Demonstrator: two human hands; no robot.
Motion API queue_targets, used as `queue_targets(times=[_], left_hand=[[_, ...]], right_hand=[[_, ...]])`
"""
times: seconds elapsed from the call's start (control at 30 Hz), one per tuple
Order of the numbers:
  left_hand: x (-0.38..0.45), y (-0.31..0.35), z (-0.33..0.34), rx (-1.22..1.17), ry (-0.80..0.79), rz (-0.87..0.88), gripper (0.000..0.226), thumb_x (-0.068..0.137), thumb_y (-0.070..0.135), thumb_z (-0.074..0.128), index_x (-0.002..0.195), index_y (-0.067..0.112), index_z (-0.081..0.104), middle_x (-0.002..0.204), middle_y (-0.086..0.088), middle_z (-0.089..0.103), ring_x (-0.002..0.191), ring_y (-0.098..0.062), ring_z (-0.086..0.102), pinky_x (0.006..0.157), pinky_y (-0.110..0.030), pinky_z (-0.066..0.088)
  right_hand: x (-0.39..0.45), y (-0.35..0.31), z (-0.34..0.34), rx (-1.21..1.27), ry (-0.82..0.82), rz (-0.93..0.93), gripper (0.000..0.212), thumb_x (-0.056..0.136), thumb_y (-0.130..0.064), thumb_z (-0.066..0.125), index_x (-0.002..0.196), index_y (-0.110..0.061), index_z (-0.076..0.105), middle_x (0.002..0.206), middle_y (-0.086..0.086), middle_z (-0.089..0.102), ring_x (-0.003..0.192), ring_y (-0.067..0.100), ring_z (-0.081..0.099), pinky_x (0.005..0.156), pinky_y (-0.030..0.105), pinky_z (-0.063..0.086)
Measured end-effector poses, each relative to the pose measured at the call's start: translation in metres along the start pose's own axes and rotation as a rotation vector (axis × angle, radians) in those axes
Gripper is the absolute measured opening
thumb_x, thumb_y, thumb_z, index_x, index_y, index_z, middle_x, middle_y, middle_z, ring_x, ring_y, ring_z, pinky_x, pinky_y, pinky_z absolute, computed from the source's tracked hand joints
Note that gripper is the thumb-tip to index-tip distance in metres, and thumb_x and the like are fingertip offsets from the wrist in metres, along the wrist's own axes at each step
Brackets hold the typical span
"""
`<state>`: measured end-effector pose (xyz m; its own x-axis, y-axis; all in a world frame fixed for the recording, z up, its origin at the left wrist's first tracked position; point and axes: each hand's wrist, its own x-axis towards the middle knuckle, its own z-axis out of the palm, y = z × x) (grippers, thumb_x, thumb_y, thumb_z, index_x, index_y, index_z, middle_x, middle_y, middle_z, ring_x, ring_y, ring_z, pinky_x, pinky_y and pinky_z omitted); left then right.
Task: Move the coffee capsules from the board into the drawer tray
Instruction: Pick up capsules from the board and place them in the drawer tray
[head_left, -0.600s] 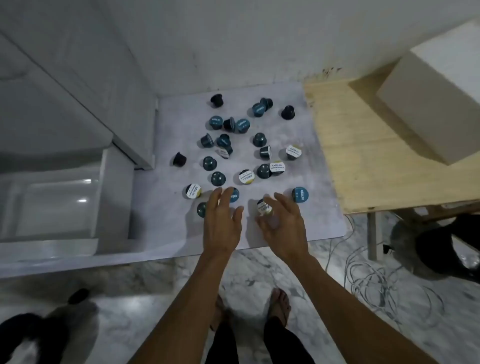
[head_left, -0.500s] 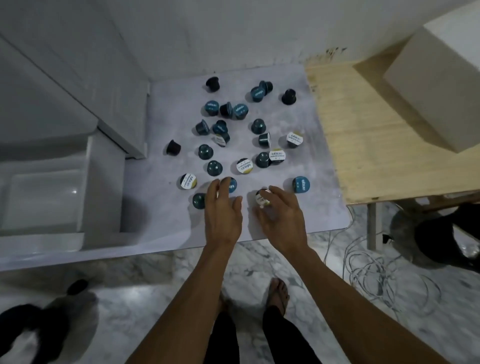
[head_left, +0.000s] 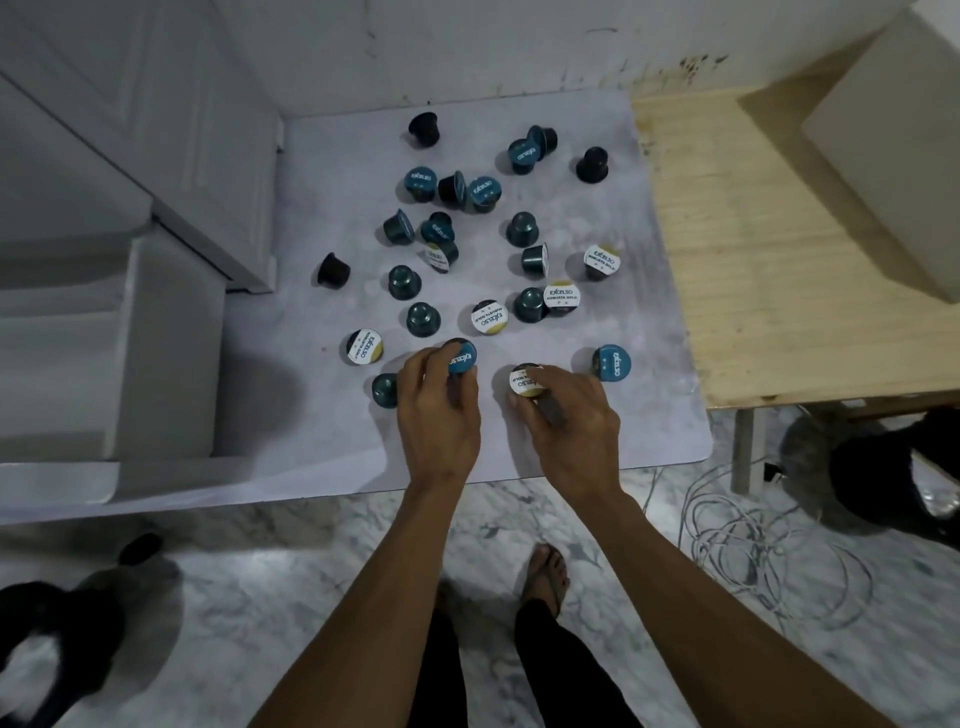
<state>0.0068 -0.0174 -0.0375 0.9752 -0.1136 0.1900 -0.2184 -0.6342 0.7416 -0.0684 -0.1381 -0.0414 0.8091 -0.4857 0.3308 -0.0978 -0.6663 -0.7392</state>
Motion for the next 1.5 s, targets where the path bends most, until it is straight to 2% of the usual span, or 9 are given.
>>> queue_targets(times=[0.1, 0.23, 0.3, 0.47, 0.77, 0.97, 1.2, 1.33, 1.5], left_hand=[[0.002, 0.004, -0.002, -0.017, 0.000, 0.003, 0.025, 0.089, 0.015, 0.065, 0.114, 0.011, 0.066, 0.111, -0.006, 0.061, 0.105, -0.020, 0.059, 0.090, -0.033, 0.051], [0.000, 0.015, -0.013, -0.067, 0.038, 0.001, 0.023, 0.085, 0.010, 0.069, 0.108, 0.010, 0.069, 0.105, -0.005, 0.062, 0.097, -0.017, 0.060, 0.087, -0.025, 0.051], [0.001, 0.024, -0.022, -0.135, 0.068, -0.020, 0.023, 0.084, 0.009, 0.070, 0.107, 0.012, 0.070, 0.103, -0.003, 0.061, 0.092, -0.013, 0.060, 0.081, -0.033, 0.055], [0.008, 0.050, -0.071, -0.195, 0.130, 0.038, 0.024, 0.083, 0.008, 0.072, 0.107, 0.011, 0.070, 0.104, -0.001, 0.063, 0.084, -0.010, 0.062, 0.072, -0.033, 0.056], [0.038, 0.069, -0.222, -0.168, 0.278, 0.178, 0.024, 0.082, 0.011, 0.074, 0.106, 0.013, 0.071, 0.105, 0.004, 0.066, 0.090, -0.010, 0.065, 0.078, -0.028, 0.056], [0.061, 0.009, -0.328, -0.142, 0.328, 0.196, 0.026, 0.080, 0.010, 0.075, 0.105, 0.013, 0.072, 0.103, -0.001, 0.069, 0.089, -0.004, 0.064, 0.070, -0.015, 0.053], [0.092, -0.102, -0.447, -0.055, 0.221, 0.119, 0.022, 0.082, 0.018, 0.073, 0.103, 0.020, 0.069, 0.102, 0.006, 0.065, 0.081, -0.001, 0.060, 0.066, -0.003, 0.045], [0.117, -0.154, -0.487, -0.051, 0.111, 0.063, 0.018, 0.083, 0.019, 0.073, 0.100, 0.024, 0.070, 0.102, 0.006, 0.066, 0.085, 0.000, 0.060, 0.063, -0.006, 0.045], [0.146, -0.208, -0.504, 0.026, -0.128, 0.086, 0.019, 0.081, 0.023, 0.075, 0.100, 0.023, 0.073, 0.100, 0.006, 0.068, 0.083, -0.003, 0.063, 0.065, -0.016, 0.052]], right_hand=[[0.003, -0.001, -0.003, 0.021, 0.006, 0.032, 0.022, 0.085, -0.019, 0.072, 0.104, -0.008, 0.071, 0.105, 0.002, 0.072, 0.093, 0.022, 0.063, 0.082, 0.019, 0.048], [0.007, -0.011, -0.008, 0.045, 0.012, 0.075, 0.029, 0.081, -0.012, 0.078, 0.109, -0.009, 0.071, 0.108, 0.004, 0.072, 0.095, 0.022, 0.065, 0.081, 0.028, 0.052], [0.012, -0.024, -0.014, 0.107, 0.022, 0.106, 0.030, 0.080, -0.014, 0.080, 0.108, -0.012, 0.071, 0.105, 0.001, 0.073, 0.091, 0.021, 0.066, 0.077, 0.031, 0.055], [0.035, -0.069, -0.038, 0.201, 0.031, 0.105, 0.028, 0.076, -0.023, 0.083, 0.102, -0.016, 0.074, 0.089, -0.003, 0.072, 0.080, 0.012, 0.065, 0.064, 0.019, 0.049], [0.068, -0.204, -0.040, 0.334, 0.018, -0.080, 0.022, 0.080, -0.021, 0.079, 0.101, -0.019, 0.073, 0.090, -0.011, 0.069, 0.079, 0.008, 0.065, 0.064, 0.009, 0.046], [0.058, -0.289, 0.010, 0.390, 0.025, -0.171, 0.021, 0.078, -0.019, 0.080, 0.097, -0.024, 0.073, 0.092, -0.022, 0.067, 0.077, 0.003, 0.064, 0.064, 0.016, 0.050], [0.015, -0.362, 0.101, 0.377, -0.041, -0.131, 0.020, 0.077, -0.023, 0.080, 0.097, -0.022, 0.075, 0.095, -0.009, 0.073, 0.077, 0.004, 0.066, 0.064, 0.015, 0.052], [-0.004, -0.394, 0.144, 0.357, -0.105, -0.030, 0.020, 0.077, -0.026, 0.081, 0.096, -0.021, 0.076, 0.096, -0.011, 0.074, 0.081, 0.006, 0.068, 0.070, 0.020, 0.055], [0.003, -0.416, 0.183, 0.270, -0.232, 0.006, 0.017, 0.076, -0.024, 0.082, 0.091, -0.025, 0.075, 0.090, -0.023, 0.071, 0.079, 0.001, 0.064, 0.068, 0.016, 0.051]])
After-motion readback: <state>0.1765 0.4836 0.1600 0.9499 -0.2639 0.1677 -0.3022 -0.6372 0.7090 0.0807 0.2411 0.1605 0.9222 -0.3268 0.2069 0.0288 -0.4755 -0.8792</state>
